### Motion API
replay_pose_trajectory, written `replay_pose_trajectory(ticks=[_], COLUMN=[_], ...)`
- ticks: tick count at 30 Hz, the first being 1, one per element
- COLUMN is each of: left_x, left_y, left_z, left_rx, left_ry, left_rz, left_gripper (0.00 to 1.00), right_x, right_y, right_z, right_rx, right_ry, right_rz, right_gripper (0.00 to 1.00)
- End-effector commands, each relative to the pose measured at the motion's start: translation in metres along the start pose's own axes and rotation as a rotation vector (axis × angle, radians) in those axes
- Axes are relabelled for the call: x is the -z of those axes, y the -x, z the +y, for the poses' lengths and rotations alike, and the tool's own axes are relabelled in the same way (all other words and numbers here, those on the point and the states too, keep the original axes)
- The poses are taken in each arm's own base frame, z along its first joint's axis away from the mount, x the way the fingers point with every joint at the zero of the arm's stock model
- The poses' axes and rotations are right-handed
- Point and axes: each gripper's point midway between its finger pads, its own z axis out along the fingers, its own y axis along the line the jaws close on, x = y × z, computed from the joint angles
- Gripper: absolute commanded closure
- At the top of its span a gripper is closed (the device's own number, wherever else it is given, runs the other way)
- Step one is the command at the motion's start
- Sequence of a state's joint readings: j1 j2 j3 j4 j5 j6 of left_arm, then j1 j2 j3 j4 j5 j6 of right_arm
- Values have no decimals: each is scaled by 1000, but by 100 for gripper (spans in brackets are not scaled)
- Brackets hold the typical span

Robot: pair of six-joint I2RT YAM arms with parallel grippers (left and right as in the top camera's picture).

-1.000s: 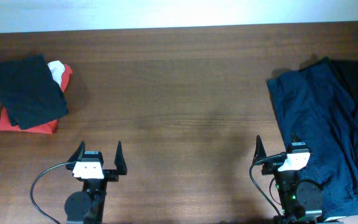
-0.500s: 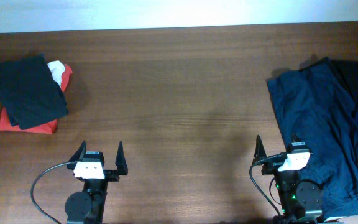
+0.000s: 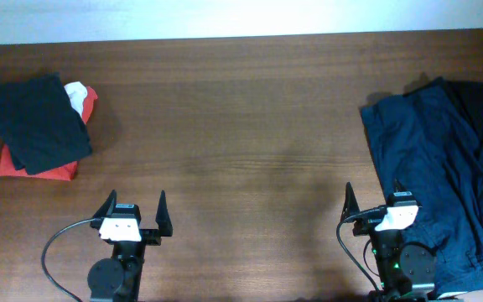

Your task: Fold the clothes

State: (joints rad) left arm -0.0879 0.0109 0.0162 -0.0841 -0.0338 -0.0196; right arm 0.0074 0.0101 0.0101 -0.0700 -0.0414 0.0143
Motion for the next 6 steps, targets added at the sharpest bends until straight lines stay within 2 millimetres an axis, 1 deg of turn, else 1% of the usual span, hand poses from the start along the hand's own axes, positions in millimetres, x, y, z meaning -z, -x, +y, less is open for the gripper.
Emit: replay_pose_trajectory(ticks=[1, 6], left_x=[0, 0], left_y=[-2, -2], left_z=[-3, -3], left_rx=[-16, -16], left_ry=[-15, -15], left_rz=[0, 0], left_gripper=[1, 1], right_x=[0, 0], right_y=[-2, -2], right_z=[1, 1], right_rx=[7, 7], right_ry=[1, 1], right_rz=[3, 3], right_gripper=[1, 1])
